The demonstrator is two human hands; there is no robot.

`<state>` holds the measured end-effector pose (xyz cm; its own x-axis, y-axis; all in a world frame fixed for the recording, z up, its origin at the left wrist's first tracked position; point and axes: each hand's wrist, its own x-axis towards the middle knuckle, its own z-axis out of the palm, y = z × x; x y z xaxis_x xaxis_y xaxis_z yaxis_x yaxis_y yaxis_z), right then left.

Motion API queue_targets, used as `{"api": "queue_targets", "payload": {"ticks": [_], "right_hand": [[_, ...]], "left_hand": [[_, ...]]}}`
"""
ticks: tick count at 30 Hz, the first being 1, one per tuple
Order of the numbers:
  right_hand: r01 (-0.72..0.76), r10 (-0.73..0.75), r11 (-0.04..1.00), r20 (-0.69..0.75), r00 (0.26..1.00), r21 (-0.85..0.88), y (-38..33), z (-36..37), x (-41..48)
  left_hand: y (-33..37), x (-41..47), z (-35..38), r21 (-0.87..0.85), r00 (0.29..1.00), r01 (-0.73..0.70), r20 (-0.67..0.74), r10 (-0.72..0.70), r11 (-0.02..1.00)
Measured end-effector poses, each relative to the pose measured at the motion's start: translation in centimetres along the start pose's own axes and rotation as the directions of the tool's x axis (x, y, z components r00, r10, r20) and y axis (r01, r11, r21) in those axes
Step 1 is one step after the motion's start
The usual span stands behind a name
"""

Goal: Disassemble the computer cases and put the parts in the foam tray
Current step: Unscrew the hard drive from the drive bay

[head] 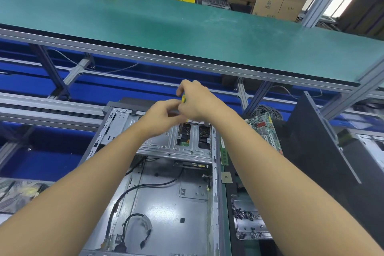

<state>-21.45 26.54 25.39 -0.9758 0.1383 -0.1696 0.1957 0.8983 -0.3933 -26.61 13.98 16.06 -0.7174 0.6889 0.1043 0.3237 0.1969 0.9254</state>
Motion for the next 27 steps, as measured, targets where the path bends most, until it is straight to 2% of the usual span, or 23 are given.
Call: {"api": "queue_targets", "payload": {"ticks": [2,4,6,9,11,14,17,20,23,25,27], "right_hand": [[0.012,-0.016,0.997,0.051,0.999,0.075,0.2,-0.3,-0.1],[0.017,-0.021,0.993,0.038,0.999,0.115,0.4,-0.1,-0.1],[-0.023,0.023,1.000,-0.056,0.998,0.007,0.3,0.3,-0.2],[-0.108,0.083,0.985,-0.176,0.981,-0.135,-0.1,0.7,-0.2],[-0.070,0.056,0.994,-0.159,0.986,-0.084,-0.1,0.8,0.0],[0.006,-0.004,1.000,-0.057,0.998,0.028,0.1,0.2,-0.1],[0.022,-0.024,0.991,0.015,1.000,0.130,0.0,0.2,-0.3],[-0.037,0.035,0.999,-0.095,0.995,-0.020,-0.1,0.7,-0.5],[-0.110,0.093,0.990,-0.179,0.980,-0.093,-0.4,0.8,-0.6],[-0.066,0.057,0.996,-0.152,0.987,-0.053,-0.4,0.8,-0.4],[-0.020,0.020,1.000,-0.094,0.995,0.002,-0.4,0.5,-0.3]], "left_hand": [[0.0,-0.2,-0.5,-0.052,1.000,-0.005,-0.009,0.004,0.999],[0.0,0.0,-0.6,-0.009,0.998,0.000,-0.067,0.000,1.000],[0.0,0.4,-0.1,0.085,0.994,0.017,-0.109,-0.008,0.996],[0.1,0.7,0.9,0.188,0.995,-0.002,-0.094,0.020,0.982],[0.1,0.5,1.1,0.163,0.998,-0.039,-0.049,0.047,0.986],[-0.4,0.0,0.2,0.000,1.000,-0.014,0.002,0.014,1.000],[-0.7,-0.2,-0.2,0.016,0.999,-0.008,-0.050,0.009,1.000],[-0.5,0.1,0.2,0.154,0.993,0.028,-0.118,-0.009,0.988],[-0.4,0.6,0.9,0.232,0.997,0.036,-0.080,-0.018,0.972],[-0.3,0.5,0.9,0.185,1.000,0.009,-0.031,-0.004,0.983],[-0.4,0.1,0.5,0.033,1.000,0.011,0.003,-0.011,0.999]]}}
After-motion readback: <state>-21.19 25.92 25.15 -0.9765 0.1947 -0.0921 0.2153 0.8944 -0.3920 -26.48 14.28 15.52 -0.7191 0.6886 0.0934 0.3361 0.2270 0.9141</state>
